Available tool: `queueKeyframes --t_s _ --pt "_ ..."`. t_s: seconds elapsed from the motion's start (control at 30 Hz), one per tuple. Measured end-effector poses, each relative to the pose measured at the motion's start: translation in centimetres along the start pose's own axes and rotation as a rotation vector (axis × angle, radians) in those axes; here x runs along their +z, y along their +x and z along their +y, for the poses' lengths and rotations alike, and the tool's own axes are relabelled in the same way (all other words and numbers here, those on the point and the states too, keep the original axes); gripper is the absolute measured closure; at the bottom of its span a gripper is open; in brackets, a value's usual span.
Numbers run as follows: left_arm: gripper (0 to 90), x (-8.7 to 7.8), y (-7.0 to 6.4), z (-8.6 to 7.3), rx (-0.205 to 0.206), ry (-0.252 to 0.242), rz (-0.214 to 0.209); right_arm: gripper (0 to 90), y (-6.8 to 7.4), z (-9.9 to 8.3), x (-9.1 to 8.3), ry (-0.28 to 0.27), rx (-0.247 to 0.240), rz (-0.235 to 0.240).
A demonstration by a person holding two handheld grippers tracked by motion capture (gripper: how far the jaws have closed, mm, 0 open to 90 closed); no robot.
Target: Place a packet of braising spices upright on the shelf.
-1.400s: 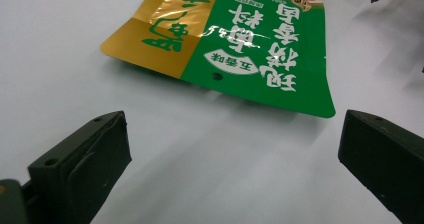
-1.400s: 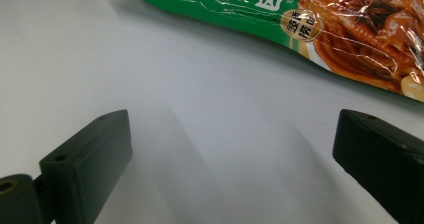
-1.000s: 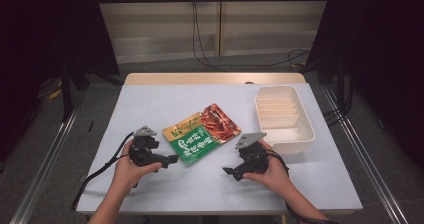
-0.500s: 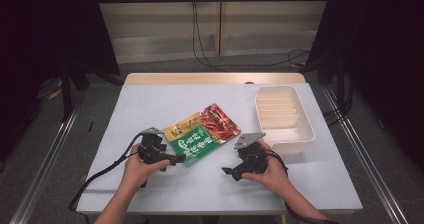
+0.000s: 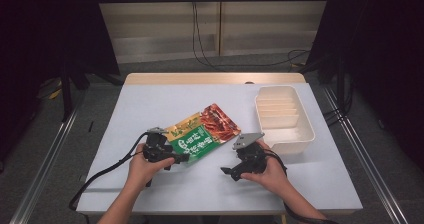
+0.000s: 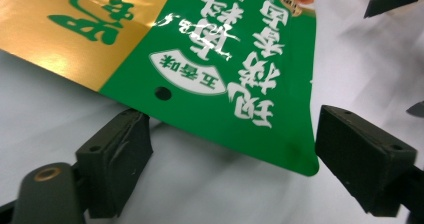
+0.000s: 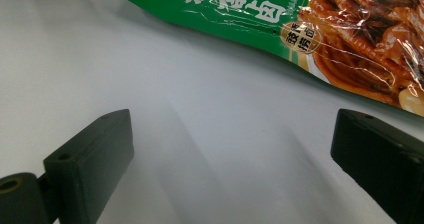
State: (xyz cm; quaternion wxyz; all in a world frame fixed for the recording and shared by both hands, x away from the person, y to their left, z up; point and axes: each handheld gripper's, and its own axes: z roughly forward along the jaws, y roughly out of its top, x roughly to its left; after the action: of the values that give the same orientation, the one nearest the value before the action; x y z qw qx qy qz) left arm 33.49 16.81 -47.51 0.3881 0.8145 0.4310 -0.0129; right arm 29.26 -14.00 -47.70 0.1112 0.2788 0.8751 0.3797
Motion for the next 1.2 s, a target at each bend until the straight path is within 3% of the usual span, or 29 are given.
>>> queueKeyframes --t_s 0.13,0.43,0.53,0.77,0.8,1.0,1.2 --pt "22.9 0.3 0.0 0.2 -0.014 -0.024 0.004 3.1 -0.1 0.0 -0.1 0.002 -0.001 0.002" --pt "32.1 0.7 0.0 0.5 -0.016 -0.030 0.007 3.1 -0.1 0.0 -0.1 0.001 -0.001 0.003" --pt "35.8 0.9 0.1 0.6 -0.034 -0.038 -0.018 3.1 -0.1 0.0 -0.2 0.001 0.000 0.006" --pt "42.9 1.4 0.3 0.7 -0.059 -0.074 -0.015 3.2 -0.2 0.0 -0.1 0.001 0.000 0.009" --pt "42.9 1.4 0.3 0.7 -0.078 -0.085 -0.019 3.2 -0.2 0.0 -0.1 0.002 -0.001 0.008" --pt "53.8 1.6 0.4 0.7 -0.089 -0.092 -0.023 3.2 -0.2 0.0 -0.1 0.002 0.000 0.001" --pt "62.3 1.9 0.5 0.7 -0.112 -0.087 -0.060 3.2 -0.1 0.0 0.0 0.002 0.004 0.003"
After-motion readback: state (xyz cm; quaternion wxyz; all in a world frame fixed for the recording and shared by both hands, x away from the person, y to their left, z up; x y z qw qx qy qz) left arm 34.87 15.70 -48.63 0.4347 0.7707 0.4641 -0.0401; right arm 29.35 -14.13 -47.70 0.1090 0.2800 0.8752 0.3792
